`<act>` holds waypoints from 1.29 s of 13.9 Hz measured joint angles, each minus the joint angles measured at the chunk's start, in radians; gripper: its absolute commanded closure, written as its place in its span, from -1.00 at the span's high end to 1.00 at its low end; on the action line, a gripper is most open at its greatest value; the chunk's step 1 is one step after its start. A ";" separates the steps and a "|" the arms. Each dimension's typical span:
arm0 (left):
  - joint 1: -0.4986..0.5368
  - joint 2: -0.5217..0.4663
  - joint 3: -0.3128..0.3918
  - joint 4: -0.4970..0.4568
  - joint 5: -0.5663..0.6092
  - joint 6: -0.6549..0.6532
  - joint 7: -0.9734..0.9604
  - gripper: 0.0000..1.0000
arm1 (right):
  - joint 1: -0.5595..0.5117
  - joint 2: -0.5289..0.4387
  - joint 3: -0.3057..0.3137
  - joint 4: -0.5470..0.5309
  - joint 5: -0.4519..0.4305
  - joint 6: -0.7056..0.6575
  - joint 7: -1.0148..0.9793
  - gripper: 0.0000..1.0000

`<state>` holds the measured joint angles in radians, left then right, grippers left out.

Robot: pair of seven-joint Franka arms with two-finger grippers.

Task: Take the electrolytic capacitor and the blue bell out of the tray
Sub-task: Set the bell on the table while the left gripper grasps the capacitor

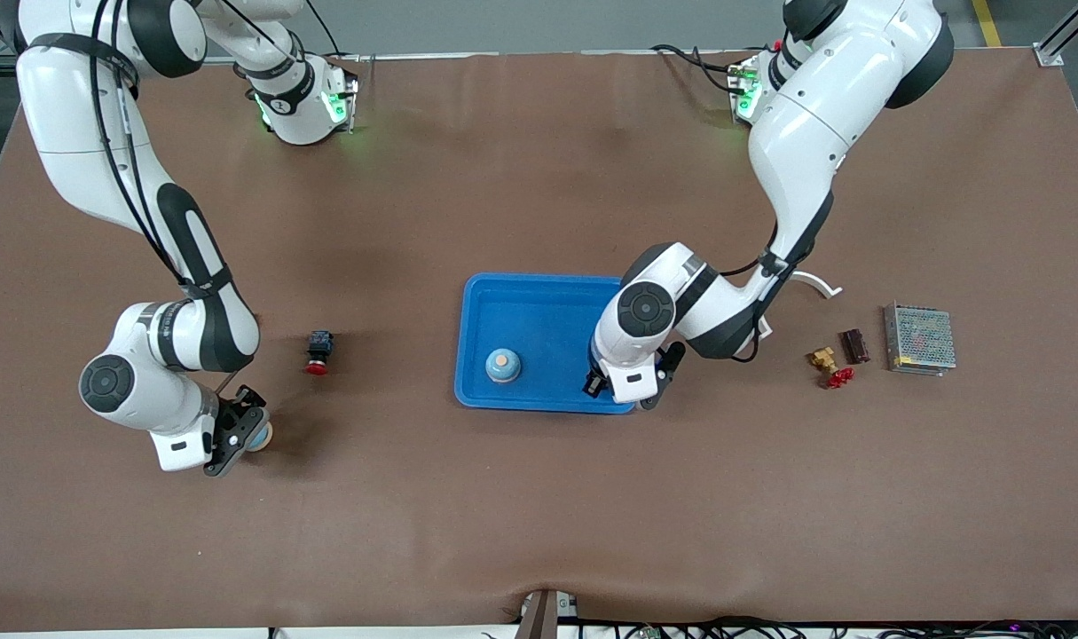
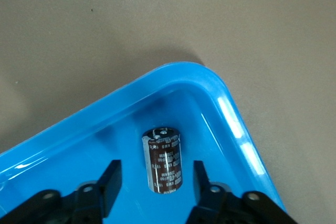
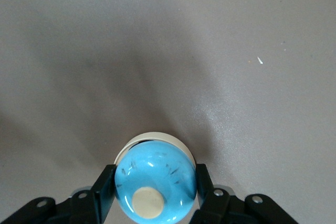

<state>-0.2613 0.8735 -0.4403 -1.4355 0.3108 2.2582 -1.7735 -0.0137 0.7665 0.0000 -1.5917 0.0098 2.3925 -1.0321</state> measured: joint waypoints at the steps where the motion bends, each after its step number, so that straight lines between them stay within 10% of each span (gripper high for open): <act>1: 0.000 0.003 0.000 0.000 0.000 0.006 -0.002 0.13 | 0.000 0.001 0.000 0.000 0.008 0.002 0.000 1.00; 6: 0.000 0.022 0.000 0.000 0.000 0.017 -0.003 -0.23 | -0.005 0.006 0.000 0.000 0.054 0.008 0.001 1.00; 10: 0.000 0.024 0.000 0.000 0.000 0.017 -0.003 -1.00 | -0.004 0.002 0.013 0.036 0.082 -0.088 0.095 1.00; 18: 0.006 -0.020 0.000 0.047 0.000 -0.038 0.043 -1.00 | 0.056 -0.098 0.063 0.076 0.092 -0.317 0.606 1.00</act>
<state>-0.2557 0.8535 -0.4403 -1.3886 0.3112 2.2202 -1.7309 0.0426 0.6685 0.0634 -1.5160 0.1017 2.0758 -0.4257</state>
